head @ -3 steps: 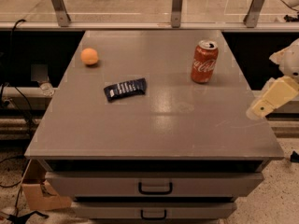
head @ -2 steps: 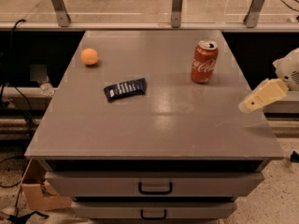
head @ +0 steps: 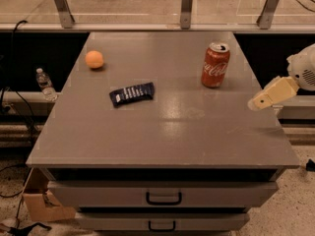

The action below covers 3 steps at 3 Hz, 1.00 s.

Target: Knock coke can over

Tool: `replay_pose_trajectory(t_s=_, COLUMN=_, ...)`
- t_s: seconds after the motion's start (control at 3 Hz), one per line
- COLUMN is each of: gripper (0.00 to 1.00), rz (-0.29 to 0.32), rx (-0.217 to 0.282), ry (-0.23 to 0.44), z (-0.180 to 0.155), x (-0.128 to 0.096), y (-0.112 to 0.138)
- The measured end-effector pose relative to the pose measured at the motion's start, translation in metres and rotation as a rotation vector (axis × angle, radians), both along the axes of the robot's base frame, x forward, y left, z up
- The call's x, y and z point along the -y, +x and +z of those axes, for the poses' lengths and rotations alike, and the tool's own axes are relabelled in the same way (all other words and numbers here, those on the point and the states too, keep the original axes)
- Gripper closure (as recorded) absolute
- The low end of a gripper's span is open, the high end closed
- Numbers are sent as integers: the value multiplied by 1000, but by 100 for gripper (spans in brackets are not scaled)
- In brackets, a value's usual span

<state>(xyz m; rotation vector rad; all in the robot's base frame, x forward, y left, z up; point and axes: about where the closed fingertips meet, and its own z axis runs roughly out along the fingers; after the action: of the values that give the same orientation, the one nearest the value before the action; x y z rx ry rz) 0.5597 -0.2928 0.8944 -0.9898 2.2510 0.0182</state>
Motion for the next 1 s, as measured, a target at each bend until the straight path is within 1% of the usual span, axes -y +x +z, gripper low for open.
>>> replay_pose_trajectory(t_s=0.33, gripper=0, rz=-17, rx=33, ry=40, z=-1, x=-2, y=12)
replay_pose_trajectory(t_s=0.67, gripper=0, rz=-12, rx=108, ry=125, z=5, x=-8, y=38)
replay_pose_trajectory(t_s=1.0, gripper=0, rz=6, rx=157, ry=216, z=11, x=-18, y=57)
